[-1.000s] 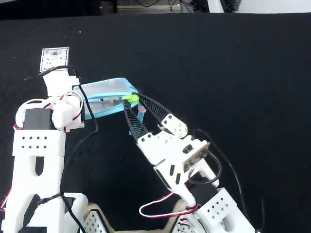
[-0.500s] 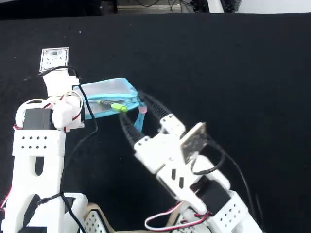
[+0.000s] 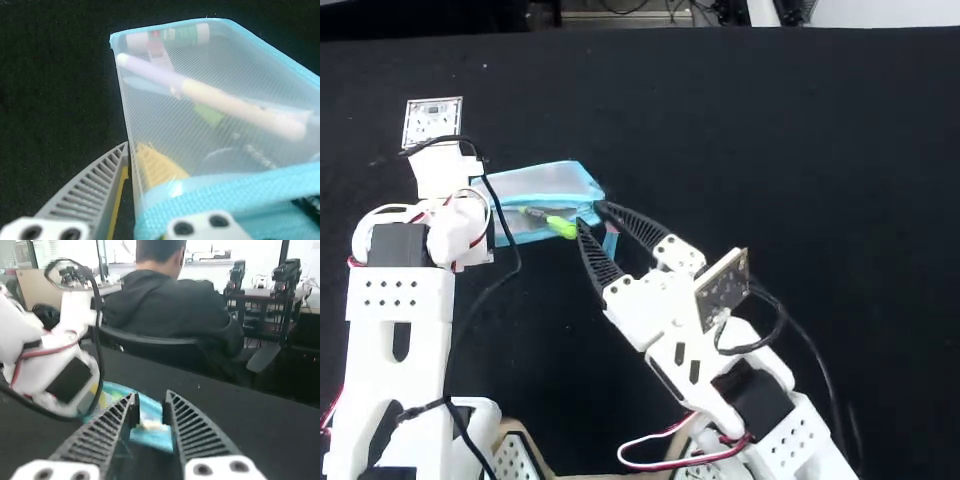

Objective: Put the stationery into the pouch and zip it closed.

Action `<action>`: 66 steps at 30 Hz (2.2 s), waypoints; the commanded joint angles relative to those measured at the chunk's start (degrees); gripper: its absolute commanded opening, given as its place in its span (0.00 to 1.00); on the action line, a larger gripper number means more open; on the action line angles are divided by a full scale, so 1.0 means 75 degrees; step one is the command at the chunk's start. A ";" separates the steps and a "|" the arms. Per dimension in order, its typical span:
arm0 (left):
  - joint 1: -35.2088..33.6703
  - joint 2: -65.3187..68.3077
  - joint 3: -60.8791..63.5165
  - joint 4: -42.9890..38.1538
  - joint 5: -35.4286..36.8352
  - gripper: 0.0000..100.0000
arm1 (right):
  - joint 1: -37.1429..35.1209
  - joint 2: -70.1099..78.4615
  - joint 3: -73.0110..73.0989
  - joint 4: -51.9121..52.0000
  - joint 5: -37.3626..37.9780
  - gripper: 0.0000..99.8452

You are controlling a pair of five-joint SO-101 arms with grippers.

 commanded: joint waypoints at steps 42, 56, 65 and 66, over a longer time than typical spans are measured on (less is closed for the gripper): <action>-0.0018 0.0105 0.0264 -0.0035 0.0070 0.03 | -0.0903 0.2995 -0.2327 0.1114 0.1020 0.18; -0.0018 0.0105 0.0264 -0.0035 0.0059 0.03 | -0.0727 0.2725 -0.2338 0.0903 0.1078 0.02; -0.0018 0.0105 0.0264 -0.0035 0.0059 0.03 | -0.0117 0.1436 -0.2315 0.0938 0.1008 0.01; -0.0018 0.0105 0.0264 -0.0035 0.0070 0.03 | -0.0117 0.1330 -0.2245 0.0938 0.0926 0.01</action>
